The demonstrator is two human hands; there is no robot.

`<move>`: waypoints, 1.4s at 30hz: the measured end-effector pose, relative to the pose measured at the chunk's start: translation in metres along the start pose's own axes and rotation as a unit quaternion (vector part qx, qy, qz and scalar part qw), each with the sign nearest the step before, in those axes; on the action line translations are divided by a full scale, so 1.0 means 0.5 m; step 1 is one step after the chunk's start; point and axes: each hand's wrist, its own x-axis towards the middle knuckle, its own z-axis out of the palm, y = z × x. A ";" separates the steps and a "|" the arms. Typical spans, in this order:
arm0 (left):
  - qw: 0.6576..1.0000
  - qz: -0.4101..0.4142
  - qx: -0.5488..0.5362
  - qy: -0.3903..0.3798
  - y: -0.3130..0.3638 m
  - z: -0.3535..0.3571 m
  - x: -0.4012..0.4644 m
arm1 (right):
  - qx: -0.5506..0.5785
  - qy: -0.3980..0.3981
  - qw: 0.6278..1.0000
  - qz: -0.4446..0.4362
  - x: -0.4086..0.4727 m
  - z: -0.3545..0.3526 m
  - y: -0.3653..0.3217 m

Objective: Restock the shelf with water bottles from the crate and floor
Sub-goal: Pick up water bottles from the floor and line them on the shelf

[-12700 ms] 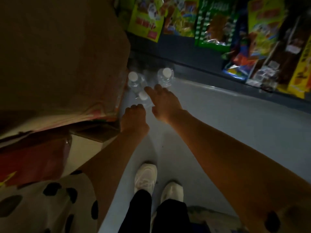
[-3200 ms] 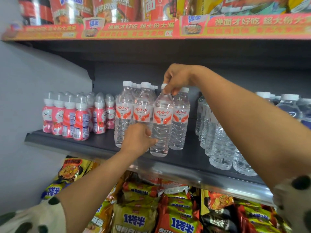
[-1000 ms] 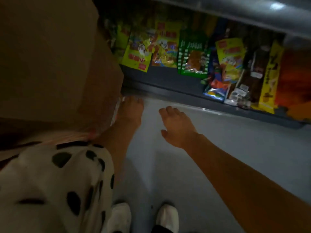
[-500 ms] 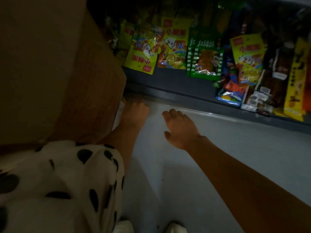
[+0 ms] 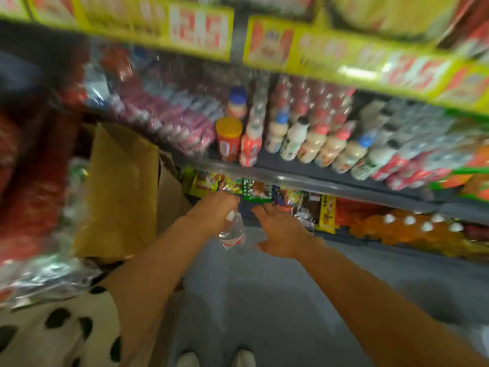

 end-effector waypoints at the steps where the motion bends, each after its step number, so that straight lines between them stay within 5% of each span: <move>1: 1.000 0.014 -0.013 0.009 0.018 -0.069 -0.033 | 0.012 0.007 1.000 0.001 -0.032 -0.061 -0.014; 11: 0.975 0.171 -0.004 0.140 0.211 -0.714 -0.336 | 0.277 0.117 0.944 -0.135 -0.294 -0.583 -0.167; 16: 0.962 0.181 0.040 0.199 0.283 -0.921 -0.468 | 0.296 0.144 0.927 -0.179 -0.380 -0.781 -0.211; 29: 0.901 0.194 0.031 0.386 0.368 -1.315 -0.683 | 0.197 0.258 0.923 -0.205 -0.512 -1.217 -0.348; 33: 0.882 0.212 0.050 0.417 0.355 -1.418 -0.665 | 0.139 0.269 0.939 -0.163 -0.514 -1.338 -0.364; 42: 0.858 0.240 0.093 0.445 0.348 -1.567 -0.540 | 0.186 0.349 0.909 -0.129 -0.403 -1.470 -0.323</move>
